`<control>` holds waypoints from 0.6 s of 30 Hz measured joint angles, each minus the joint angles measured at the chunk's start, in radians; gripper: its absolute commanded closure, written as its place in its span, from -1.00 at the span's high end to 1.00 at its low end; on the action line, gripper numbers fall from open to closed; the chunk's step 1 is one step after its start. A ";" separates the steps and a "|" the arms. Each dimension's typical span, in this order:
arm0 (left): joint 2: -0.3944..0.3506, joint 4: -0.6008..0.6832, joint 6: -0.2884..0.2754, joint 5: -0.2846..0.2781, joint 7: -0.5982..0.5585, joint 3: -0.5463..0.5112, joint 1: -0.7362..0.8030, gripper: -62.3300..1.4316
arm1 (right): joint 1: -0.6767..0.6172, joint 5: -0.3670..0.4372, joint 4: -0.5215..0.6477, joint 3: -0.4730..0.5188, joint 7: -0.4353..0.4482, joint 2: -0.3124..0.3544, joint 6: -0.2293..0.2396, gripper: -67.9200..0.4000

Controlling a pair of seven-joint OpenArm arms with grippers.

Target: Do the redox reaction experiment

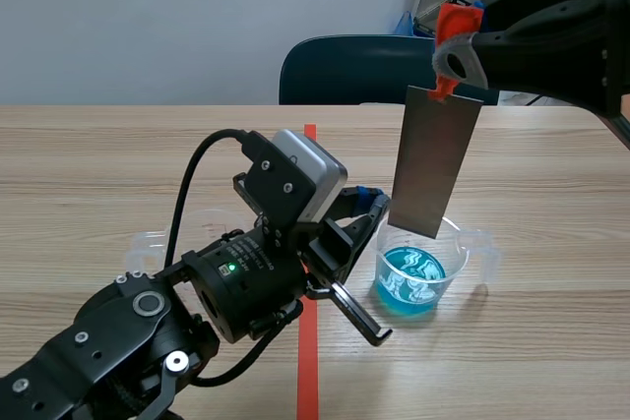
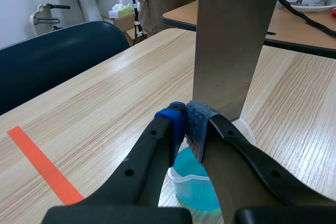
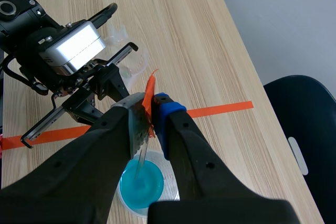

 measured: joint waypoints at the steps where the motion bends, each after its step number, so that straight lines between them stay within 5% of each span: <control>1: 0.000 0.000 0.000 0.000 0.000 0.000 -0.002 -0.87 | 0.000 0.000 0.000 0.000 0.000 0.000 0.000 -0.97; 18: -0.085 0.000 0.000 0.000 -0.106 -0.007 0.036 -0.87 | 0.000 0.000 0.000 0.000 0.000 0.000 0.000 -0.97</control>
